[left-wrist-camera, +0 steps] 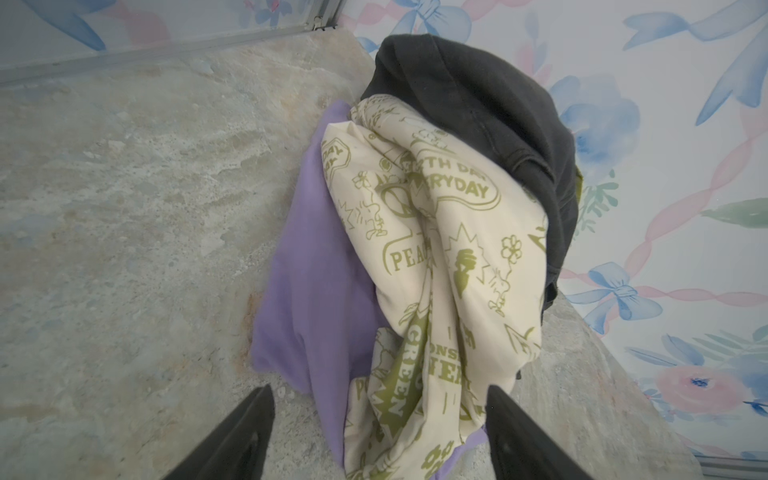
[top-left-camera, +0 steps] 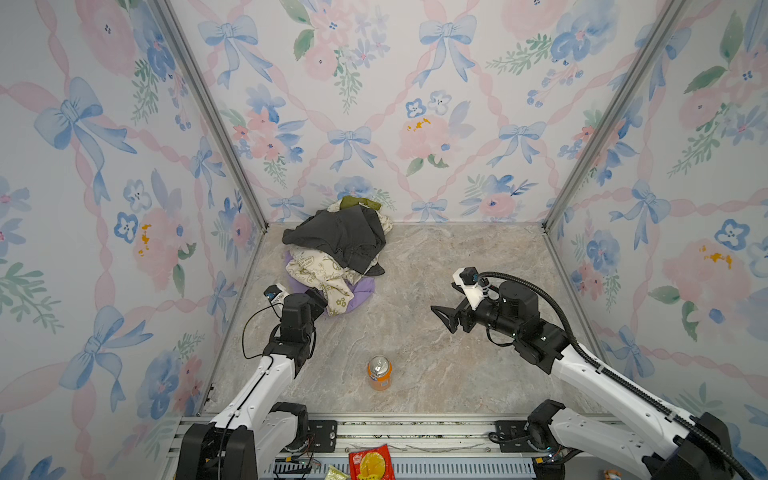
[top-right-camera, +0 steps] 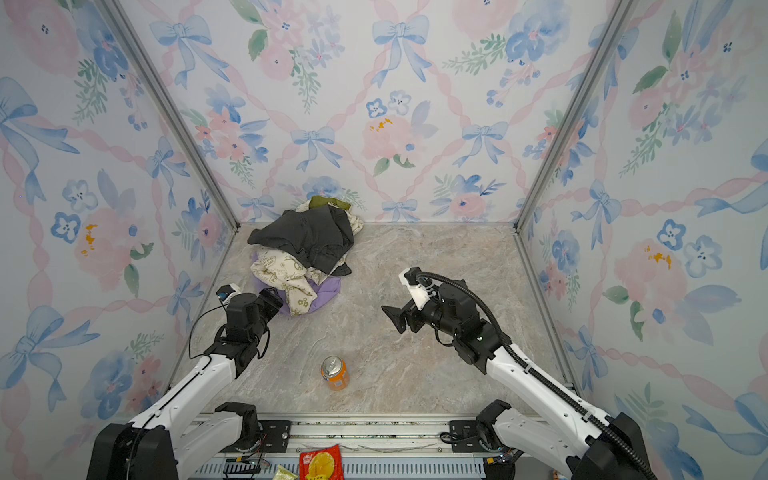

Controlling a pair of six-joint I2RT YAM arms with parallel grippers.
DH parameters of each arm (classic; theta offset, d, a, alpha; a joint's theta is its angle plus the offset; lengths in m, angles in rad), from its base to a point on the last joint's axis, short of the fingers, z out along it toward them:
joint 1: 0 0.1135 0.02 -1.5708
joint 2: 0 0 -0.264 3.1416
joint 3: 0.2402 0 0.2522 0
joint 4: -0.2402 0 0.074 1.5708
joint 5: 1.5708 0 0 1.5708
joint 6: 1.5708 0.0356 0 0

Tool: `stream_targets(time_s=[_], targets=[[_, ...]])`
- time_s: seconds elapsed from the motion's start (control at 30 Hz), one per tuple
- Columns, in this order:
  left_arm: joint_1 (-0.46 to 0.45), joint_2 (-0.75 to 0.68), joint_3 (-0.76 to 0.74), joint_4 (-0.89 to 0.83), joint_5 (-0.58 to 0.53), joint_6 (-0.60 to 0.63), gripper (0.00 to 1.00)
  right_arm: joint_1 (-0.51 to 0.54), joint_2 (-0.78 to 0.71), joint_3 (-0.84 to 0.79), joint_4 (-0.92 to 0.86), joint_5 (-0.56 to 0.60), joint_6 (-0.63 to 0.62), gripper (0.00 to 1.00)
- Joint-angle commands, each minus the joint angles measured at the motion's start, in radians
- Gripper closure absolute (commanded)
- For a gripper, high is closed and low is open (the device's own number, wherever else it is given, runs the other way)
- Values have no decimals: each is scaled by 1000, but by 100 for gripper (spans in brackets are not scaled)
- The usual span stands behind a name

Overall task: Pick out a specific cloth from the pile
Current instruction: 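Reach the left gripper into the pile and grasp the lavender t-shirt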

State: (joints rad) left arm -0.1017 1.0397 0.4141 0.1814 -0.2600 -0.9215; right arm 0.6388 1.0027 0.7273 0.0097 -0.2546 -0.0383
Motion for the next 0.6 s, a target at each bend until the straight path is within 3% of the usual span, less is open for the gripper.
stream_targets(time_s=[0.0, 0.13, 0.27, 0.47, 0.57], targets=[[19, 54, -19, 59, 45, -51, 27, 38, 1, 30, -47, -1, -9, 3], [33, 150, -11, 113, 74, -63, 34, 59, -16, 22, -61, 16, -9, 3], [52, 253, 20, 132, 100, -59, 51, 65, -43, 11, -72, 31, -7, 3], [76, 359, 44, 188, 139, -61, 66, 67, -69, 4, -99, 43, -14, 3], [77, 387, 57, 209, 137, -55, 67, 67, -73, 3, -106, 50, -16, 3]])
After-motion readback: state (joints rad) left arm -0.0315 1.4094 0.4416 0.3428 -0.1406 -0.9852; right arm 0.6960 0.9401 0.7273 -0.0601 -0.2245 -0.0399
